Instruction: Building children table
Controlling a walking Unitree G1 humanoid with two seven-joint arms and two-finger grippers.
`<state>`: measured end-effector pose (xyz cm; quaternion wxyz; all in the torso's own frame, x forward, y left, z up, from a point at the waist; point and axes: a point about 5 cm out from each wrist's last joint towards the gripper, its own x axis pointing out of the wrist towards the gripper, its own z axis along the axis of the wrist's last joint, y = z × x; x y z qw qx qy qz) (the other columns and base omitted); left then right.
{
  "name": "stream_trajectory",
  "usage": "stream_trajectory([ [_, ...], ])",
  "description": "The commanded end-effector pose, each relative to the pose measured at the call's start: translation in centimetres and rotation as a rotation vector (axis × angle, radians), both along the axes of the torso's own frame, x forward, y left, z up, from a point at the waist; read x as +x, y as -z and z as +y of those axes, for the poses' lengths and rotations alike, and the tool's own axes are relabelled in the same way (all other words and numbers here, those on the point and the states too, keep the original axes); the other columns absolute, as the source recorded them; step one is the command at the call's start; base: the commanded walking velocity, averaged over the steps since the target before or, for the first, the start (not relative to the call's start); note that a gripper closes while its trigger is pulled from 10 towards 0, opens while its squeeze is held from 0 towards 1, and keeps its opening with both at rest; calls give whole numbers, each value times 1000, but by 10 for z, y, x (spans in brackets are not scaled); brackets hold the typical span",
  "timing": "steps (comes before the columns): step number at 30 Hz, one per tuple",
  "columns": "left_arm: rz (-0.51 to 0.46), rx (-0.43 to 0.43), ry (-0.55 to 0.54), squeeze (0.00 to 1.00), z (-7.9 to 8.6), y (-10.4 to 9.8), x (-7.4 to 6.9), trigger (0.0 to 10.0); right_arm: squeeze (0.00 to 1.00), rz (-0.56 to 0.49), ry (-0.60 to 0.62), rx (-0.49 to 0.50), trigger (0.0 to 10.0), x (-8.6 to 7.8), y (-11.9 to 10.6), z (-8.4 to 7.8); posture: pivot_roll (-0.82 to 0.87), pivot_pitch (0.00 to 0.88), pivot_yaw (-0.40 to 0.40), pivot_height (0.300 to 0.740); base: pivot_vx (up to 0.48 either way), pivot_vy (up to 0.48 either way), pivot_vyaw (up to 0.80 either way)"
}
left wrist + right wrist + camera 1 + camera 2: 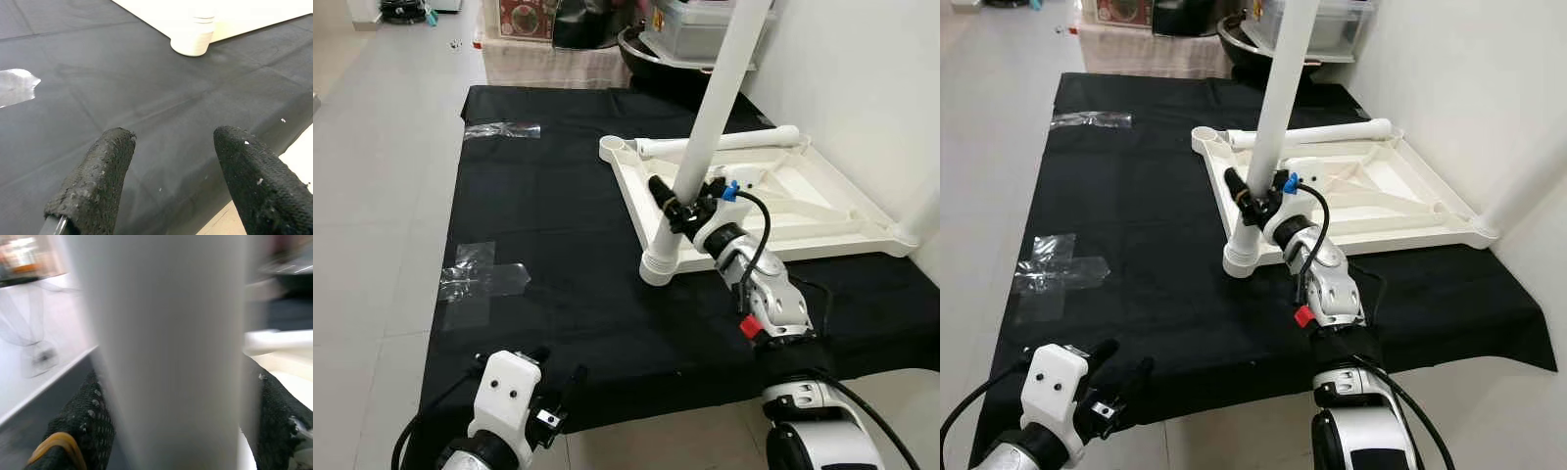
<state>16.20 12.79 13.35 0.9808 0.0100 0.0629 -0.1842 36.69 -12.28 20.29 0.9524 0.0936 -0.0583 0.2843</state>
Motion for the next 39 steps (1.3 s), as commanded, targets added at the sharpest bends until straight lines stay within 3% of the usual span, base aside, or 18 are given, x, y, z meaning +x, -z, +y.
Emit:
stream_trajectory([
  [1,32,1,0,0,0,6,-2,10000,0,24,-101,-6,10000,-1,2,6,147,106,-141,740,0,0,0],
  [12,30,9,9,0,-2,4,-6,10000,0,8,-543,-128,10000,3,-9,11,171,100,-151,740,0,0,0],
  [13,30,9,9,0,-2,4,-6,10000,0,8,-543,-128,10000,3,-9,11,171,100,-151,740,0,0,0],
  [15,30,10,12,0,-2,4,-7,10000,0,19,-717,-88,10000,-2,-17,10,177,97,-155,740,0,0,0],
  [16,30,10,12,0,-2,4,-7,10000,0,19,-717,-88,10000,-2,-17,10,177,97,-155,740,0,0,0],
  [18,30,11,12,0,-2,4,-8,10000,0,-2,-852,-62,10000,-7,-24,11,183,98,-156,740,0,0,0],
  [25,31,11,15,0,-3,3,-8,10000,0,-41,-959,-48,10000,-7,-32,19,182,103,-152,740,0,0,0],
  [26,31,11,16,0,-3,3,-8,10000,0,-48,-974,-42,2275,-8,-32,21,180,108,-153,740,0,0,0],
  [28,31,11,16,0,-3,3,-8,10000,0,-48,-974,-42,2275,-8,-32,21,180,108,-153,740,0,0,0],
  [29,32,10,16,0,-3,3,-8,10000,0,-52,-984,-40,0,-9,-32,23,180,108,-151,740,0,0,0],
  [32,32,8,18,0,-4,3,-8,10000,0,-60,-941,-42,0,-7,-30,26,178,108,-151,740,0,0,0],
  [35,29,7,18,0,-5,3,-7,10000,0,-97,-765,-47,0,-2,-28,32,177,111,-152,740,0,0,0],
  [37,29,7,18,0,-5,3,-7,10000,0,-97,-765,-47,0,-2,-28,32,177,111,-152,740,0,0,0],
  [39,28,6,20,0,-5,3,-6,10000,0,-87,-561,-50,0,3,-25,29,163,114,-142,740,0,0,0],
])
